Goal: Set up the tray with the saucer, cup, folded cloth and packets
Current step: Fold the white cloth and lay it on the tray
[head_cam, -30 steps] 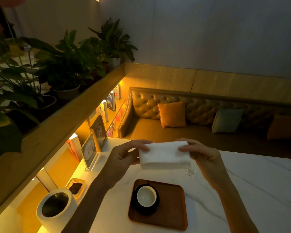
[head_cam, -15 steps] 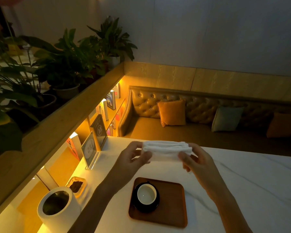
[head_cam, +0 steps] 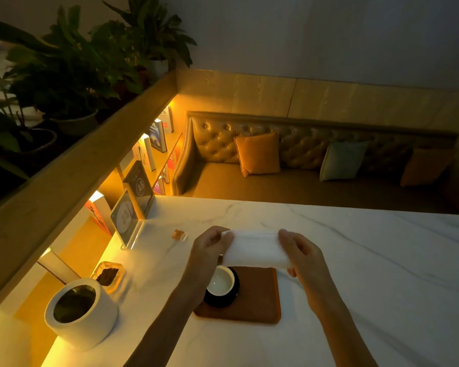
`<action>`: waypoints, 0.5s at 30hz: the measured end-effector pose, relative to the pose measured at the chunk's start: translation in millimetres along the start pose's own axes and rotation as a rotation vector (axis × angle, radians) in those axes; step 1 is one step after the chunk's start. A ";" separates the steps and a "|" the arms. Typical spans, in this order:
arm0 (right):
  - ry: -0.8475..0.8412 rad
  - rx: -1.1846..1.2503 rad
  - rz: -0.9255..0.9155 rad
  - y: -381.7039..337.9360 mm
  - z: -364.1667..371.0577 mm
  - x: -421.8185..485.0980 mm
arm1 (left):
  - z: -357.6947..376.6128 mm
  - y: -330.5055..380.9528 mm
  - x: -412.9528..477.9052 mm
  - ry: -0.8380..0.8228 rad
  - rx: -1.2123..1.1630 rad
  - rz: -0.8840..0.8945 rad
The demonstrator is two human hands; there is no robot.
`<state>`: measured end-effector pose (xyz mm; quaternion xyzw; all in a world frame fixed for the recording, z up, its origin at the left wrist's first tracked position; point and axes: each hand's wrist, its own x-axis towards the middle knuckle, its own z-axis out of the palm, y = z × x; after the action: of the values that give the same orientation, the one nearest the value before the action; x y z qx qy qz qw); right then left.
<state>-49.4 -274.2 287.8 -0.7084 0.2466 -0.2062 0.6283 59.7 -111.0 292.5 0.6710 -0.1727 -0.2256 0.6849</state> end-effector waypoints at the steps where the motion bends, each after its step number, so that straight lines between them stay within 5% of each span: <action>1: -0.007 -0.017 0.000 3.7 -3.5 0.7 | 4.2 -3.7 2.0 0.009 0.013 -0.009; 8: 0.011 -0.113 0.001 39.8 -22.9 12.7 | 22.6 -38.3 22.9 0.004 0.160 0.003; 15: 0.021 -0.112 0.199 115.7 -42.7 36.2 | 44.1 -106.4 52.9 -0.054 0.211 -0.234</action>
<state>-56.8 -340.1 177.7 -0.7123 0.3334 -0.1359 0.6025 72.0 -176.5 184.7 0.7484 -0.1346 -0.3025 0.5747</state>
